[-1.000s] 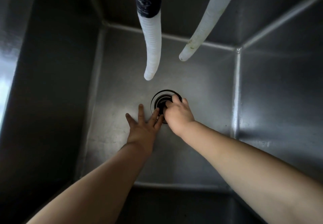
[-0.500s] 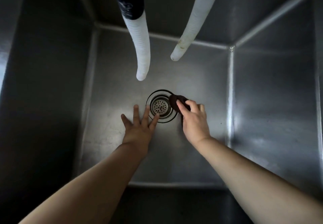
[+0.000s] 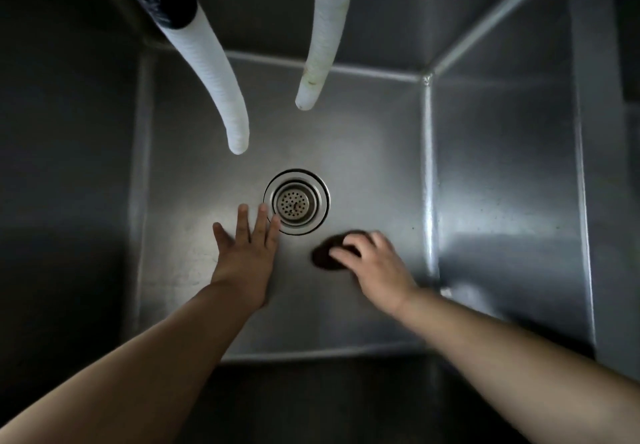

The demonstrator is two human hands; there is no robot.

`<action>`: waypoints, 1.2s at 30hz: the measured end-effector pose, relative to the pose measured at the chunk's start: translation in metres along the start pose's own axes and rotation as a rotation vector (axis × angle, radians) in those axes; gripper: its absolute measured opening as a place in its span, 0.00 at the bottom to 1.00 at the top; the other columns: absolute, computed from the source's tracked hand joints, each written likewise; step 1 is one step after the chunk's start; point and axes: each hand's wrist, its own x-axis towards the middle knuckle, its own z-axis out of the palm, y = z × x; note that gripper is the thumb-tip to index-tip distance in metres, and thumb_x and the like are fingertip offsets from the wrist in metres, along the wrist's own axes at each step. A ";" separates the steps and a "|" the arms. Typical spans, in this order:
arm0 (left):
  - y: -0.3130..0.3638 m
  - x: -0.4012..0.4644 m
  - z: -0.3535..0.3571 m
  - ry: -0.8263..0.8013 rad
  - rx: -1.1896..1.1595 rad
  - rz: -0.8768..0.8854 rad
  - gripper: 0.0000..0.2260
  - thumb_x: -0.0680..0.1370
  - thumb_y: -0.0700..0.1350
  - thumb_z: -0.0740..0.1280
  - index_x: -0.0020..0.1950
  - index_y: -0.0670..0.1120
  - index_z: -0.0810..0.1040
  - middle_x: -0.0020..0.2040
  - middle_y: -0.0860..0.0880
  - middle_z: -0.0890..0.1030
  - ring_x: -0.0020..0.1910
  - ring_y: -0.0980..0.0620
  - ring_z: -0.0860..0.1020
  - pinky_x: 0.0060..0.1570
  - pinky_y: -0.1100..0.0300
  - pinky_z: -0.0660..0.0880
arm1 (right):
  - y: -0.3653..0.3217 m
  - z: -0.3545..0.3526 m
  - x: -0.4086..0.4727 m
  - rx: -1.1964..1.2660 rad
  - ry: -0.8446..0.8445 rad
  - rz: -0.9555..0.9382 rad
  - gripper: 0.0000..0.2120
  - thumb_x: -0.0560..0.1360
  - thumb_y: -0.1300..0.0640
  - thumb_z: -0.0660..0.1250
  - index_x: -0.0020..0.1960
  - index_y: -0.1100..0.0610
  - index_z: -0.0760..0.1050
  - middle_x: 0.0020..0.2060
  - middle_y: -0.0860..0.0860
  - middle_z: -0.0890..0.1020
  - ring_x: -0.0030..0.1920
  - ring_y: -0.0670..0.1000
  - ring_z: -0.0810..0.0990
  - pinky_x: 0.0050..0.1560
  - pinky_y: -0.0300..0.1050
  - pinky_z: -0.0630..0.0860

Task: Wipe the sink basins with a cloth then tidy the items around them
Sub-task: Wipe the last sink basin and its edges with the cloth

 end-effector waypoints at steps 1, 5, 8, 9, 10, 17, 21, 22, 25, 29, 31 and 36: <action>0.000 0.000 0.000 -0.001 -0.004 -0.002 0.58 0.67 0.59 0.72 0.74 0.42 0.30 0.74 0.38 0.30 0.72 0.31 0.34 0.68 0.32 0.51 | 0.014 -0.007 0.012 -0.022 0.045 0.048 0.21 0.68 0.62 0.61 0.59 0.47 0.73 0.52 0.52 0.77 0.45 0.59 0.75 0.46 0.50 0.78; 0.000 0.001 0.001 -0.009 -0.001 0.000 0.60 0.66 0.61 0.73 0.74 0.42 0.28 0.74 0.38 0.30 0.72 0.32 0.34 0.68 0.32 0.51 | 0.068 -0.046 0.076 -0.181 -0.005 0.226 0.26 0.71 0.56 0.45 0.58 0.52 0.77 0.53 0.58 0.78 0.47 0.63 0.75 0.47 0.53 0.72; 0.000 0.001 0.002 -0.003 -0.005 -0.004 0.60 0.65 0.62 0.73 0.74 0.42 0.29 0.74 0.38 0.30 0.73 0.32 0.34 0.68 0.33 0.51 | 0.099 -0.067 0.095 -0.344 -0.135 0.334 0.19 0.76 0.59 0.50 0.62 0.52 0.72 0.57 0.58 0.74 0.54 0.62 0.71 0.51 0.54 0.68; 0.000 0.001 0.001 -0.002 -0.001 -0.001 0.61 0.65 0.62 0.73 0.74 0.42 0.29 0.74 0.38 0.30 0.73 0.32 0.34 0.68 0.33 0.51 | 0.100 -0.069 0.092 -0.346 -0.149 0.356 0.16 0.76 0.61 0.54 0.62 0.52 0.71 0.56 0.58 0.73 0.54 0.62 0.71 0.51 0.54 0.69; 0.000 0.000 0.001 -0.001 0.005 0.001 0.61 0.65 0.62 0.73 0.74 0.42 0.29 0.74 0.38 0.30 0.73 0.32 0.35 0.68 0.33 0.52 | 0.095 -0.068 0.086 -0.349 -0.160 0.364 0.15 0.76 0.62 0.57 0.61 0.53 0.72 0.55 0.59 0.73 0.54 0.62 0.72 0.49 0.54 0.69; -0.009 -0.014 0.001 0.051 -0.040 0.044 0.56 0.68 0.62 0.71 0.75 0.45 0.32 0.76 0.41 0.34 0.74 0.36 0.37 0.69 0.36 0.52 | 0.011 -0.056 0.007 -0.252 -0.494 0.621 0.24 0.75 0.68 0.57 0.67 0.49 0.64 0.63 0.58 0.65 0.63 0.64 0.64 0.39 0.49 0.70; -0.023 -0.046 0.004 0.088 -0.225 0.051 0.42 0.75 0.56 0.65 0.78 0.47 0.42 0.78 0.46 0.39 0.77 0.46 0.42 0.73 0.44 0.53 | -0.022 -0.062 -0.027 -0.105 -0.773 0.629 0.27 0.73 0.68 0.60 0.68 0.50 0.62 0.65 0.58 0.62 0.67 0.65 0.61 0.51 0.52 0.74; -0.028 -0.056 0.001 0.109 -0.269 0.033 0.39 0.76 0.57 0.64 0.78 0.47 0.45 0.78 0.47 0.42 0.77 0.47 0.44 0.73 0.46 0.53 | -0.027 -0.064 -0.032 -0.044 -0.833 0.608 0.23 0.74 0.65 0.58 0.67 0.51 0.64 0.65 0.58 0.63 0.66 0.64 0.64 0.54 0.51 0.72; -0.047 -0.098 -0.015 0.116 -0.367 -0.009 0.28 0.78 0.53 0.62 0.75 0.48 0.58 0.77 0.48 0.54 0.76 0.48 0.51 0.71 0.50 0.56 | -0.049 -0.069 -0.050 0.142 -0.976 0.544 0.15 0.76 0.59 0.56 0.61 0.52 0.71 0.65 0.55 0.69 0.60 0.60 0.72 0.51 0.42 0.68; -0.070 -0.151 -0.024 0.221 -0.354 -0.052 0.19 0.79 0.47 0.61 0.69 0.46 0.69 0.71 0.46 0.68 0.73 0.47 0.61 0.67 0.51 0.64 | -0.078 -0.079 -0.045 0.294 -1.074 0.545 0.19 0.76 0.64 0.56 0.63 0.52 0.73 0.64 0.52 0.73 0.61 0.55 0.73 0.55 0.40 0.68; -0.078 -0.169 -0.021 0.265 -0.325 -0.063 0.17 0.78 0.45 0.63 0.66 0.46 0.72 0.68 0.46 0.72 0.71 0.46 0.65 0.63 0.50 0.68 | -0.096 -0.082 -0.033 0.386 -1.090 0.593 0.17 0.77 0.63 0.57 0.64 0.54 0.73 0.62 0.53 0.75 0.59 0.54 0.74 0.56 0.40 0.68; -0.094 -0.197 -0.027 0.341 -0.102 -0.008 0.15 0.64 0.38 0.75 0.49 0.42 0.80 0.42 0.44 0.83 0.39 0.41 0.81 0.37 0.53 0.76 | -0.164 -0.080 0.000 0.638 -1.103 0.532 0.12 0.73 0.61 0.63 0.55 0.59 0.78 0.45 0.56 0.80 0.45 0.54 0.77 0.40 0.40 0.71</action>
